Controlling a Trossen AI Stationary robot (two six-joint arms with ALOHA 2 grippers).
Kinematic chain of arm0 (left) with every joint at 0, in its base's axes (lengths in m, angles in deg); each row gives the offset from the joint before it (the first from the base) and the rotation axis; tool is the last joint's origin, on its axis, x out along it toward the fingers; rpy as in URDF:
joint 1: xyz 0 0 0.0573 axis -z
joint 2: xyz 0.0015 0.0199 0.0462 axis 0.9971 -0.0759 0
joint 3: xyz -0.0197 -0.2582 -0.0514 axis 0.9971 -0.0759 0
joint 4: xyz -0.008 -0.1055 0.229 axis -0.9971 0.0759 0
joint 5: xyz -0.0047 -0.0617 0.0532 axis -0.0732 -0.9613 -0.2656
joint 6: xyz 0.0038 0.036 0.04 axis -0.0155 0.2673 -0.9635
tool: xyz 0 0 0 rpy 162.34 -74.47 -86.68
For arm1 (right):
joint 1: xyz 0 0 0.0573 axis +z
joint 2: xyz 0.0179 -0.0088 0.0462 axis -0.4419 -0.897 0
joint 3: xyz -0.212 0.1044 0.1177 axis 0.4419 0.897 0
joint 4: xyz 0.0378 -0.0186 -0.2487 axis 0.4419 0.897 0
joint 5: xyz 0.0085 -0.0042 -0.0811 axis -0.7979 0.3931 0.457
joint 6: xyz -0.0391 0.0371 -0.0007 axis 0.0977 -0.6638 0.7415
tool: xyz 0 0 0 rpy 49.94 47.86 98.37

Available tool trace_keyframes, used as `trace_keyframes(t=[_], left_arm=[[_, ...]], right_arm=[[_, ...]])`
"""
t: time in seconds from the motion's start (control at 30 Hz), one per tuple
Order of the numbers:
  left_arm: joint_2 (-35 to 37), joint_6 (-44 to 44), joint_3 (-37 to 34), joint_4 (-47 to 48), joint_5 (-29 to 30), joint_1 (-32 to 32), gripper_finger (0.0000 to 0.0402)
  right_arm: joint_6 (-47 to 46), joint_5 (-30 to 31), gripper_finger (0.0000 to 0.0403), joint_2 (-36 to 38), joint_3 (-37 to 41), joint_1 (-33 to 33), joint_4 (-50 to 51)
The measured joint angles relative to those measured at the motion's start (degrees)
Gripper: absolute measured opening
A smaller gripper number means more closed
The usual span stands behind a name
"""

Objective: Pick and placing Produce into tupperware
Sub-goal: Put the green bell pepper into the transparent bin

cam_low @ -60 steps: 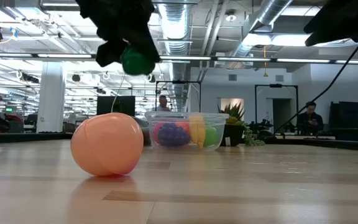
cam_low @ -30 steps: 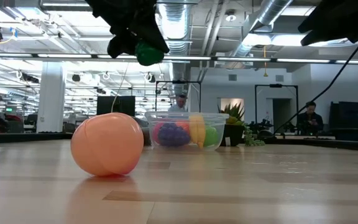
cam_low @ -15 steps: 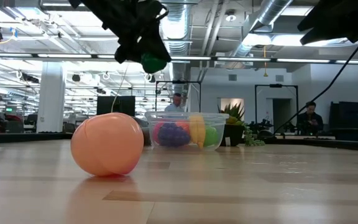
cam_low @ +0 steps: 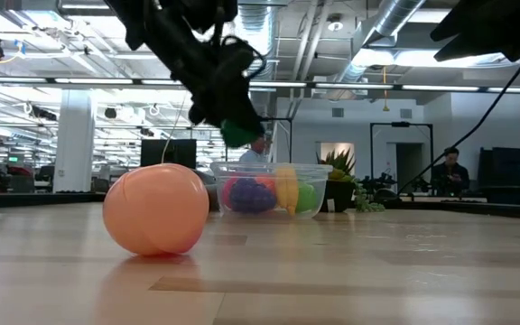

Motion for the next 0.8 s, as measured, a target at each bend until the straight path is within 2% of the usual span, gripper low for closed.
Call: trace_keyframes(t=[0.27, 0.57, 0.8], left_arm=[[-3.02, -0.12, -0.06, -3.11, -0.99, -0.46, 0.0190], [-3.22, -1.33, -0.04, -6.27, -0.94, -4.66, 0.0190], [-5.29, -1.71, -0.03, -6.90, -3.45, -6.85, 0.0190]], right_arm=[[-0.53, 0.02, 0.0234, -0.02, 0.00, 0.00, 0.03], [0.37, 0.00, 0.0234, -0.04, 0.00, -2.23, 0.07], [0.43, -0.01, 0.0234, -0.04, 0.00, -2.32, 0.06]])
